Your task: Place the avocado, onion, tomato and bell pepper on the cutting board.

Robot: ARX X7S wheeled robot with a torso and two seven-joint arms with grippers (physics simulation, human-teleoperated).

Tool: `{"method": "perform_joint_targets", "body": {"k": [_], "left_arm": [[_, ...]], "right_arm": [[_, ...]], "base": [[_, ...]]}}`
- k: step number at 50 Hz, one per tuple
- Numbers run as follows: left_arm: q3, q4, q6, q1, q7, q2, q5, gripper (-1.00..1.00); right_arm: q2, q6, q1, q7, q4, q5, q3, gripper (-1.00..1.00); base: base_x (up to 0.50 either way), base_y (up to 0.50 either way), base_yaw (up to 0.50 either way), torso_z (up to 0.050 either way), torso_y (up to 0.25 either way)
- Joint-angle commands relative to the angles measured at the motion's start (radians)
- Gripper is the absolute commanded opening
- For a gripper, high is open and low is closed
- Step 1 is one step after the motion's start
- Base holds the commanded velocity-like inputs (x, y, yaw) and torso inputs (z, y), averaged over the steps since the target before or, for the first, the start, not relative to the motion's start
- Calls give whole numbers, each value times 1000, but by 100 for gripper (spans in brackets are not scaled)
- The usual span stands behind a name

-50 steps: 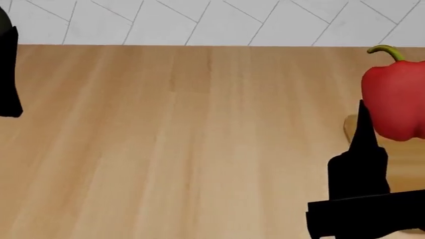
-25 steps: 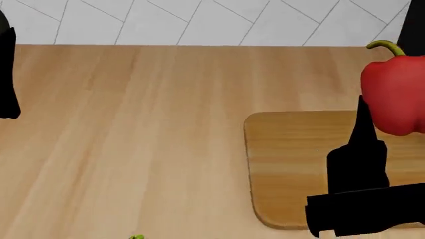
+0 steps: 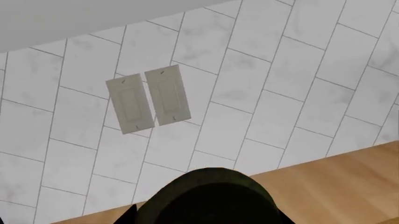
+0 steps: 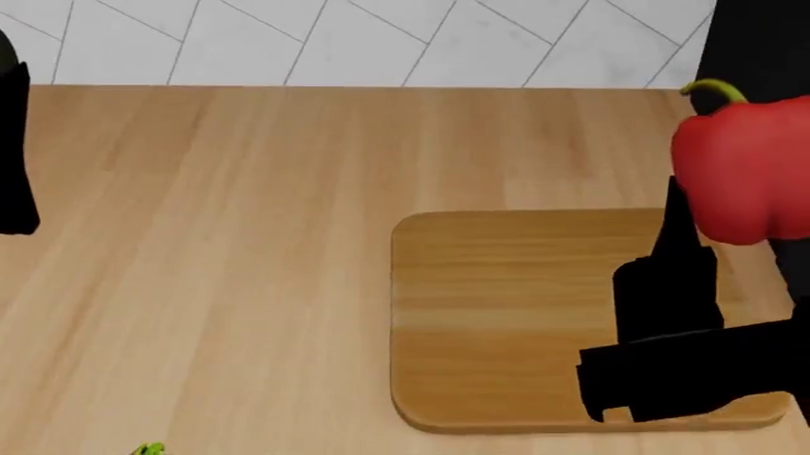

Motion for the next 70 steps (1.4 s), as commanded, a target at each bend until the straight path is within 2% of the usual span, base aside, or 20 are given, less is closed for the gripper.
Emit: {"method": "perform_joint_targets", "body": {"k": [1, 10, 24, 42, 70], "left_arm": [[-15, 7, 29, 9, 21, 15, 4, -100], [-4, 1, 45, 7, 37, 8, 18, -100], [7, -6, 65, 8, 46, 1, 25, -100], [15, -1, 81, 15, 36, -10, 14, -100], [33, 2, 121, 56, 61, -27, 48, -100]], "right_arm": [[-97, 146, 3, -141, 164, -155, -35, -100], [-214, 278, 62, -240, 349, -293, -111, -100], [-333, 278, 53, -418, 577, -459, -159, -100], [-435, 259, 52, -601, 783, -657, -244, -100], [-554, 152, 20, -777, 1014, -847, -337, -100]], "base": [[0, 0, 0, 0, 0], [0, 0, 0, 0, 0], [0, 0, 0, 0, 1], [0, 0, 0, 0, 0], [0, 0, 0, 0, 0]]}}
